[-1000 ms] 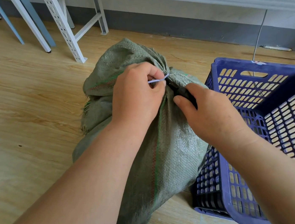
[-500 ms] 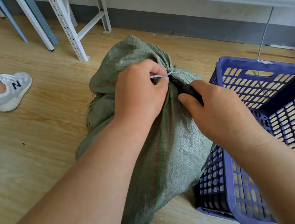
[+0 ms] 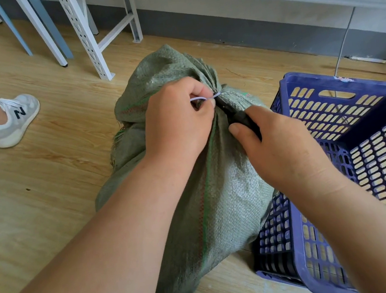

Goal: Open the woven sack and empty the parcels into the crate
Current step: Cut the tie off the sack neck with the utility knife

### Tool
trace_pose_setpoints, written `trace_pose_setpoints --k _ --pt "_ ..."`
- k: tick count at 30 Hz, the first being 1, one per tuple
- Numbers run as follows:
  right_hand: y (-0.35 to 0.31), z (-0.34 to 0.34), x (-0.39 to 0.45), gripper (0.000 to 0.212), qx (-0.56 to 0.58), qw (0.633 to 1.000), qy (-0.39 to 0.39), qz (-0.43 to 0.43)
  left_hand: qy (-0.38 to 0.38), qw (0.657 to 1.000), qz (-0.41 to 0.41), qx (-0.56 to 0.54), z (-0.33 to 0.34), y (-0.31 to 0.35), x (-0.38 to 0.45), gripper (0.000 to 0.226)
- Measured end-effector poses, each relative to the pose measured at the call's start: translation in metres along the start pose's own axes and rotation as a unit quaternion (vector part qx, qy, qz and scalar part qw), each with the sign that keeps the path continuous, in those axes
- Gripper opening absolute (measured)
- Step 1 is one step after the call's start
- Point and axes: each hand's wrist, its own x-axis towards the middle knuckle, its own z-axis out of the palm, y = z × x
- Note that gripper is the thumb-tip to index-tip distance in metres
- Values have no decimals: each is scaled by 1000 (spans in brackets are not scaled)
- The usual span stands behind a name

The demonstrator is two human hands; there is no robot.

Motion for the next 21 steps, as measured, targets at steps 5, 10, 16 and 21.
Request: trace_pose_setpoints --k 5,10,16,21 --pt "4 -1 2 27 -12 1000 8 7 -23 1000 7 8 8 4 -7 3" --pt "-1 -6 0 24 15 999 31 -13 -14 1000 -14 7 0 -2 0 5" --pt "5 -16 8 27 71 997 32 19 -16 999 -13 -27 -3 -5 1 6" --pt "5 -13 8 24 169 984 43 44 11 997 70 -37 1 2 -3 5"
